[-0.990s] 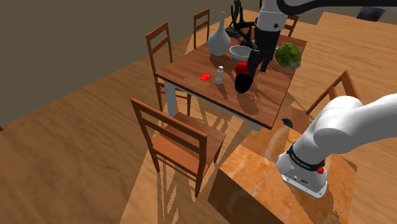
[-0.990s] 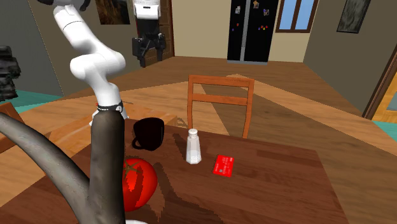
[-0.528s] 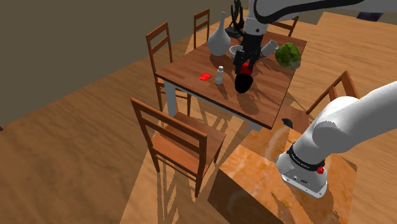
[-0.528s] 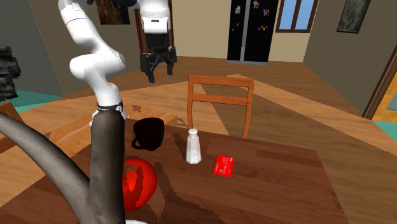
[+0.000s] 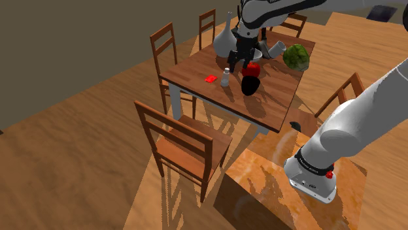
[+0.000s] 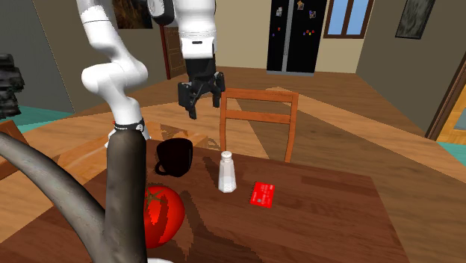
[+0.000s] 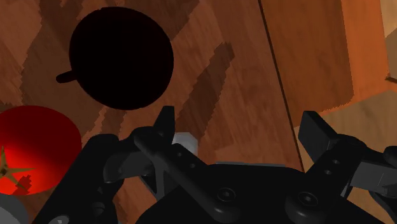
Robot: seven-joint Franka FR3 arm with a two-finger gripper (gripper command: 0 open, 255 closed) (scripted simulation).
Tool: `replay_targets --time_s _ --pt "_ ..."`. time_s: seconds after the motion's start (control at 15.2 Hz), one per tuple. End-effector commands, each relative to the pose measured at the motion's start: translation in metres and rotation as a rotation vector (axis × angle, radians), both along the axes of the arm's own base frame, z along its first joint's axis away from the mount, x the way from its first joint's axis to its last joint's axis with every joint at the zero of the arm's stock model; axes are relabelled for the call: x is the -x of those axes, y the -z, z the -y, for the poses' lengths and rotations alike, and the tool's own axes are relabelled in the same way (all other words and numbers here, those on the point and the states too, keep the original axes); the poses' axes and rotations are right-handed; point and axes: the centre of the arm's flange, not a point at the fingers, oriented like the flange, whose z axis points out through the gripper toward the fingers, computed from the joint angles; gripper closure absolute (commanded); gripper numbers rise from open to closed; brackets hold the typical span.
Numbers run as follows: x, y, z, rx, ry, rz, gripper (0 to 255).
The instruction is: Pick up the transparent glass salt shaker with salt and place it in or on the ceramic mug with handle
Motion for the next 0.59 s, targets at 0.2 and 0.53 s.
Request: replay_targets --time_s 0.2,0.53 --pt "-0.046 0.023 0.035 0.008 0.05 0.028 0" --pt "-0.091 0.044 0.071 0.016 0.1 0.056 0"
